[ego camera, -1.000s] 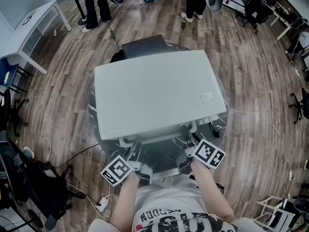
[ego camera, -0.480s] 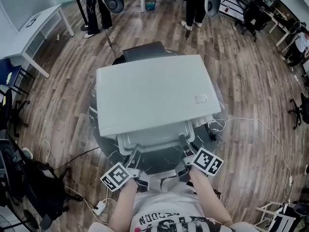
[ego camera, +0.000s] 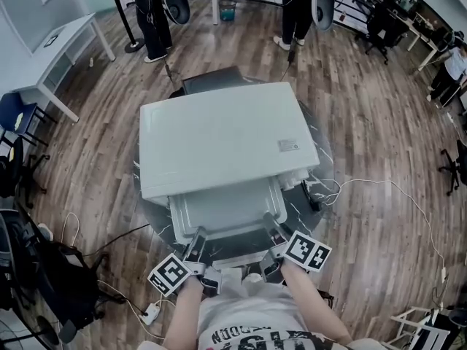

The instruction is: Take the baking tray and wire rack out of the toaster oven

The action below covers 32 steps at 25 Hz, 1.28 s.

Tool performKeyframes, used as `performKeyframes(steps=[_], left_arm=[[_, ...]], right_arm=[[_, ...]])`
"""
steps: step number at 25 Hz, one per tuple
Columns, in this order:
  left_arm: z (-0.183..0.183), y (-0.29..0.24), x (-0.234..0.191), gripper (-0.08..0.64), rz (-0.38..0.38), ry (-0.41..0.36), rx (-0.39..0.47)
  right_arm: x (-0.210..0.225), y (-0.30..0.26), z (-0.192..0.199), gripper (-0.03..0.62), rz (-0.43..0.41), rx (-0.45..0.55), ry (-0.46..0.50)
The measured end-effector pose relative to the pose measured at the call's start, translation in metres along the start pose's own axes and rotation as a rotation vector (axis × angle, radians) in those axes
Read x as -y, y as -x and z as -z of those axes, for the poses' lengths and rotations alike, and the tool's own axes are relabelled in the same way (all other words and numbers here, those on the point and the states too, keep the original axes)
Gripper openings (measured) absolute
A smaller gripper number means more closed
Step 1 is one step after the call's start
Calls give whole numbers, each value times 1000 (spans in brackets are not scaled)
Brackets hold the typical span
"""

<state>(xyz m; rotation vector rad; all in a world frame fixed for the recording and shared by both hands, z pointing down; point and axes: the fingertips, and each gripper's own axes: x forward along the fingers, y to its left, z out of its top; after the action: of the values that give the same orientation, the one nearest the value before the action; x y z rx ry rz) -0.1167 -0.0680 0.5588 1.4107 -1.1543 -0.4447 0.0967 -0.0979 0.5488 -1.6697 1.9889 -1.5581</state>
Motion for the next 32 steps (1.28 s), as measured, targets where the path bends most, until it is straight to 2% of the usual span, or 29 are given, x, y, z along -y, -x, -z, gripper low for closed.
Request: performKeyframes(steps=[17, 21, 25, 28, 32], left_arm=[[42, 42, -6, 114, 4, 41, 28], [48, 49, -3, 114, 39, 72, 51], [50, 57, 1, 114, 58, 43, 63], [56, 60, 11, 112, 121, 66, 79], [65, 69, 12, 112, 122, 69, 91]], right_arm=[[12, 44, 17, 118, -31, -35, 6], [16, 52, 24, 120, -47, -36, -17], [16, 59, 27, 120, -63, -36, -21], [15, 66, 26, 120, -85, -24, -18], [14, 79, 25, 120, -119, -6, -10]])
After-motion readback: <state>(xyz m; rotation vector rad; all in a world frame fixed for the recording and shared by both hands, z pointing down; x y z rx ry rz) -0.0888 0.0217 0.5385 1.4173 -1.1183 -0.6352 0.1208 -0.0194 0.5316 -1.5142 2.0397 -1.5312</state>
